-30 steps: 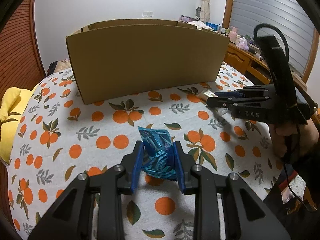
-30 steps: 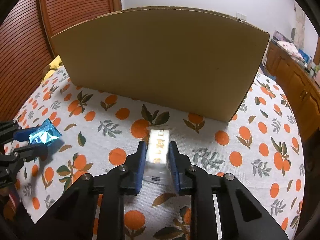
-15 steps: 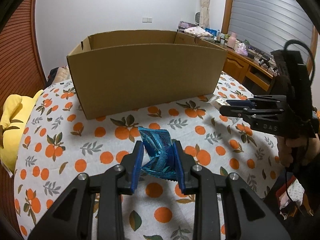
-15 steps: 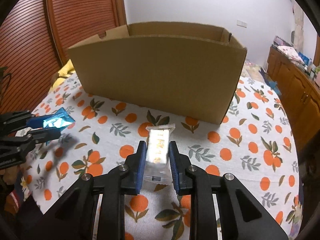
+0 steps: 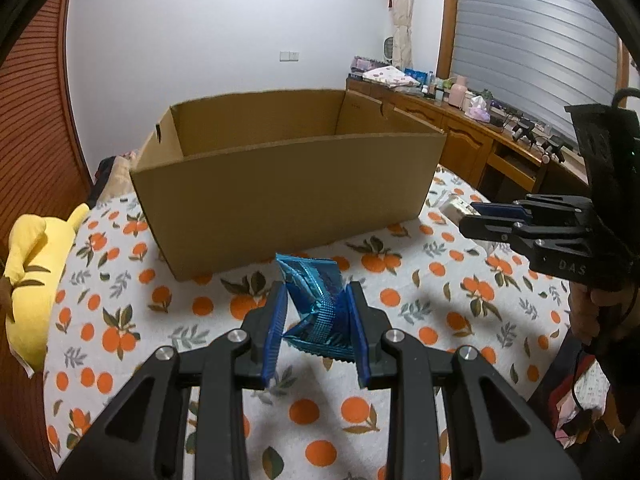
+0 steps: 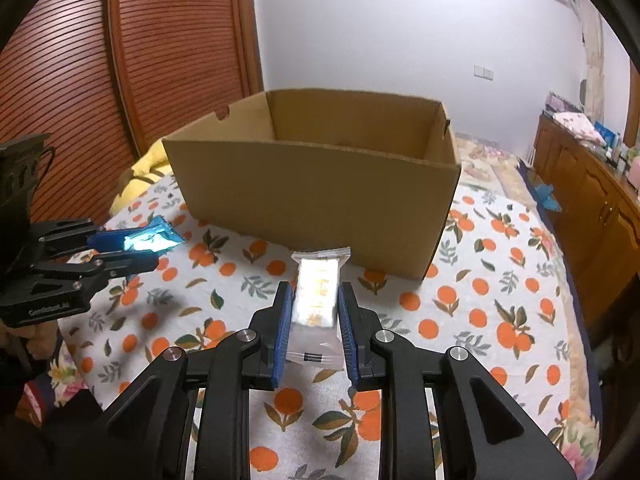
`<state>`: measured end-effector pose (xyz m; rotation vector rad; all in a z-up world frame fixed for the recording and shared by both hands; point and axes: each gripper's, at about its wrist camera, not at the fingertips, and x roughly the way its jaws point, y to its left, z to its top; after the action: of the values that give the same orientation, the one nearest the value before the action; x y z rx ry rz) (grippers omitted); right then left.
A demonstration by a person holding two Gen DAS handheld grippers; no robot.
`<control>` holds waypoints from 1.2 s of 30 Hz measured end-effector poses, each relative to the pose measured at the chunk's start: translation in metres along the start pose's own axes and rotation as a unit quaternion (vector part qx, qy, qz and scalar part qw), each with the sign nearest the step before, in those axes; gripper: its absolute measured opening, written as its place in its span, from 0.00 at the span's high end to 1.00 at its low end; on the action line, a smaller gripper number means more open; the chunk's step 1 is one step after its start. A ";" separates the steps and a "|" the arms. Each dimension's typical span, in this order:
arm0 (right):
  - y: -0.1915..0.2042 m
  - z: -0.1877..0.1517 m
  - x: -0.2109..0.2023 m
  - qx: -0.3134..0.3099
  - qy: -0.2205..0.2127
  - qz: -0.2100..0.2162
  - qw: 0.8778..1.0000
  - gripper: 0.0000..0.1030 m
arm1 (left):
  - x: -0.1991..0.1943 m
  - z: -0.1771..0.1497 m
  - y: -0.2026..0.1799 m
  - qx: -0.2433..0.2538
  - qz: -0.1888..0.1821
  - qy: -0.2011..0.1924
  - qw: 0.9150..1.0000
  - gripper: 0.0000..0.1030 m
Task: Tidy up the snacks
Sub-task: 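Lift both snacks and carry them over the cardboard box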
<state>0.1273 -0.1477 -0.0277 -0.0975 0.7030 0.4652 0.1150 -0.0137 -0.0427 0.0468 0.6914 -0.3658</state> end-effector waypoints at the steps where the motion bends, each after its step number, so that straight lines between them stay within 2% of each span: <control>1: 0.001 0.002 -0.002 -0.001 -0.003 0.001 1.000 0.79 | -0.001 0.002 0.000 0.001 0.000 -0.003 1.000 0.73; 16: 0.001 0.037 -0.016 -0.012 -0.040 -0.003 0.999 0.79 | -0.009 0.058 -0.002 0.029 0.006 -0.044 0.999 0.73; 27: 0.013 0.066 -0.017 -0.031 -0.062 0.000 0.998 0.79 | -0.001 0.084 -0.001 0.044 0.017 -0.047 0.998 0.73; 36: 0.014 0.079 -0.004 -0.042 -0.060 0.002 0.997 0.79 | 0.018 0.094 0.011 0.038 0.037 -0.036 0.998 0.73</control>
<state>0.1662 -0.1179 0.0356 -0.1468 0.5659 0.5000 0.1898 -0.0240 0.0177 0.1310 0.6016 -0.3214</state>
